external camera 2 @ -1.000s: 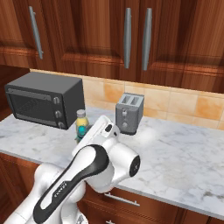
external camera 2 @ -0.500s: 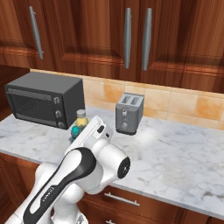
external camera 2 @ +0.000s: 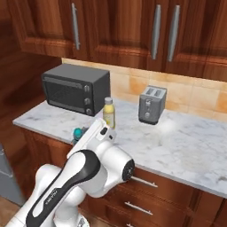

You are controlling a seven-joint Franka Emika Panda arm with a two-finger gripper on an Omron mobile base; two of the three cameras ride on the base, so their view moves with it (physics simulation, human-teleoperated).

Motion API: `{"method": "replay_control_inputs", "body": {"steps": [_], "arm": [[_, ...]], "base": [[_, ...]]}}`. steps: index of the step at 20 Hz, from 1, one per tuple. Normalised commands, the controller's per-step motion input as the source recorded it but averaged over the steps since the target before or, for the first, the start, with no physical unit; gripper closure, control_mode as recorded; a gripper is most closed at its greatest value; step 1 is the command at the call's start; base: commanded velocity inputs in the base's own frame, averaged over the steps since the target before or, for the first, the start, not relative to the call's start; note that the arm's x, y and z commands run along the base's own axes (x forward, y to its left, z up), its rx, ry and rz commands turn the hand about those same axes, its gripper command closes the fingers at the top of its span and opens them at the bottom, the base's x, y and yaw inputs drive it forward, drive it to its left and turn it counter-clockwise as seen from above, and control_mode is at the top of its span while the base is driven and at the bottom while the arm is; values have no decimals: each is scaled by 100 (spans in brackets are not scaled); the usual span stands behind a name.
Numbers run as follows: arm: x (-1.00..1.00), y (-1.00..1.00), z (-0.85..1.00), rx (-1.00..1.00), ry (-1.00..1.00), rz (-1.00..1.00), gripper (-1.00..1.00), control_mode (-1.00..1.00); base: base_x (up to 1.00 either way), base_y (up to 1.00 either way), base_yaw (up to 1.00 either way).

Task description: Move the drinks to the dining counter.

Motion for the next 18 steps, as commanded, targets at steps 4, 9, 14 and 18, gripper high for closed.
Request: {"method": "replay_control_inputs", "body": {"steps": [4, 9, 14, 18], "arm": [[0, 0, 0, 0, 0, 0, 100, 100], [0, 0, 0, 0, 0, 0, 100, 100], [0, 0, 0, 0, 0, 0, 100, 100], [0, 0, 0, 0, 0, 0, 100, 100]], "base": [[-76, 0, 44], [-55, 2, 48], [-34, 20, 46], [-22, 33, 48]]}}
